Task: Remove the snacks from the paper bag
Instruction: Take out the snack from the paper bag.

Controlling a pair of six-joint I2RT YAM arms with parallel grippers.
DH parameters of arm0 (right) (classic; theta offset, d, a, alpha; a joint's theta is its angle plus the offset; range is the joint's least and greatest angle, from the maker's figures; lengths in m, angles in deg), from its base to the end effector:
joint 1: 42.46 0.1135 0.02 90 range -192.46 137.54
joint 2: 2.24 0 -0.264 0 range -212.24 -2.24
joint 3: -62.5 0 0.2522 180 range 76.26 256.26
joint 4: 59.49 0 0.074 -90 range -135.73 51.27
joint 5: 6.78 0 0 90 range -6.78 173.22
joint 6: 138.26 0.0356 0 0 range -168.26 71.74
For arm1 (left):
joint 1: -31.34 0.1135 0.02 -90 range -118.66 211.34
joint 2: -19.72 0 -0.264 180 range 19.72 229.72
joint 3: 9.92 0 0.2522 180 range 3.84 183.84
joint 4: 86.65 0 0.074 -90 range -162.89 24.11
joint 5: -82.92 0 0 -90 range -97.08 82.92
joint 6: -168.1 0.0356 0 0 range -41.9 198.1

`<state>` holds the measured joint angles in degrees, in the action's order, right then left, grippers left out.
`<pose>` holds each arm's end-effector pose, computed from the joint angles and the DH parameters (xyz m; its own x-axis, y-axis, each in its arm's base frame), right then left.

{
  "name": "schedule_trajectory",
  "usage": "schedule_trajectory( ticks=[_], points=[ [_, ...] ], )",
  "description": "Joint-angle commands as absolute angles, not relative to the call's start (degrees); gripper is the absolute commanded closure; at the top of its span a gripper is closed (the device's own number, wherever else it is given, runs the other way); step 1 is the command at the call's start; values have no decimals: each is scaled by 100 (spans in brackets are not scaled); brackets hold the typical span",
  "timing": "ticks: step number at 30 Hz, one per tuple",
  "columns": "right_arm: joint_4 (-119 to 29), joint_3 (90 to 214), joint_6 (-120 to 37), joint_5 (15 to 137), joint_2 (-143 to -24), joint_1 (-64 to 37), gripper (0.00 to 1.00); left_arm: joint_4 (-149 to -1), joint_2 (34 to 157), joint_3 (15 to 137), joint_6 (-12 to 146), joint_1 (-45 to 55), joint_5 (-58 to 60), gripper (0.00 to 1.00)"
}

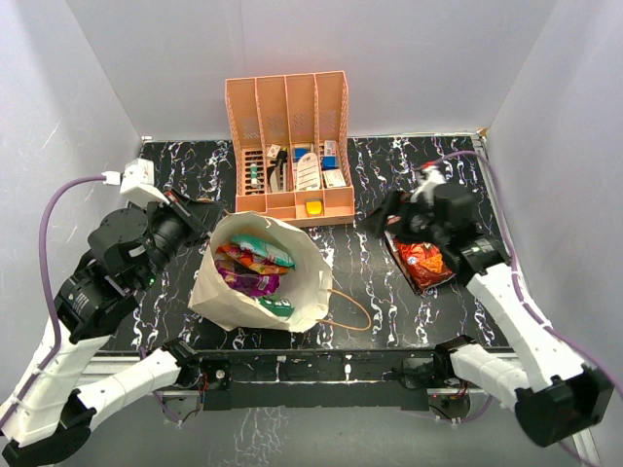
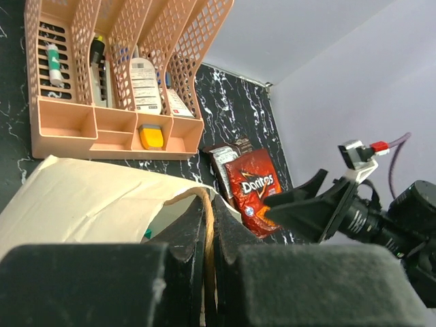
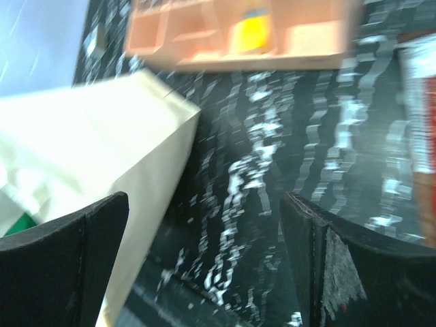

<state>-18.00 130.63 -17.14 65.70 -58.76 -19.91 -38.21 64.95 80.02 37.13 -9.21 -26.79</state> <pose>0.1945 0.0923 0.3307 -0.7075 0.2399 -0.6648 -0.2817 0.7670 0.5765 0.0994 -0.0693 0.4714 -0.2709 -0.5805 -0.7678 0.2366 0.7330 -0.6377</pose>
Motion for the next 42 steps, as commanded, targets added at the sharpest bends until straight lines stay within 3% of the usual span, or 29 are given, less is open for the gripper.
schedule_trajectory(
  ticks=[1, 9, 19, 24, 29, 37, 42],
  points=[
    [-2541, 13696, -1634, 7172, -6193, -571, 2, -4053, 6628, 8322, 3274, -900, -2511, 100],
    [-2363, 14617, -1845, 7560, -7038, 529, 2, -4134, 6852, 8531, 3182, -900, -2423, 100],
    [-2277, 15802, -2251, 7923, -7857, 1795, 3, -4149, 6583, 8212, 4545, -900, -1808, 100],
    [-2398, 15854, -2422, 7909, -7981, 2147, 22, -3811, 6602, 8204, 4993, -900, -1689, 100],
    [-2071, 15471, -2270, 8970, -7943, 2381, 42, -3791, 6493, 8216, 5378, -899, -1588, 100],
    [-2975, 14817, -1910, 10230, -8277, 3309, 51, -3451, 6854, 8777, 6143, -899, -2335, 100],
    [-3913, 15000, -1935, 10149, -9026, 3523, 52, -3502, 7078, 9217, 6852, -900, -2850, 100]
  ],
)
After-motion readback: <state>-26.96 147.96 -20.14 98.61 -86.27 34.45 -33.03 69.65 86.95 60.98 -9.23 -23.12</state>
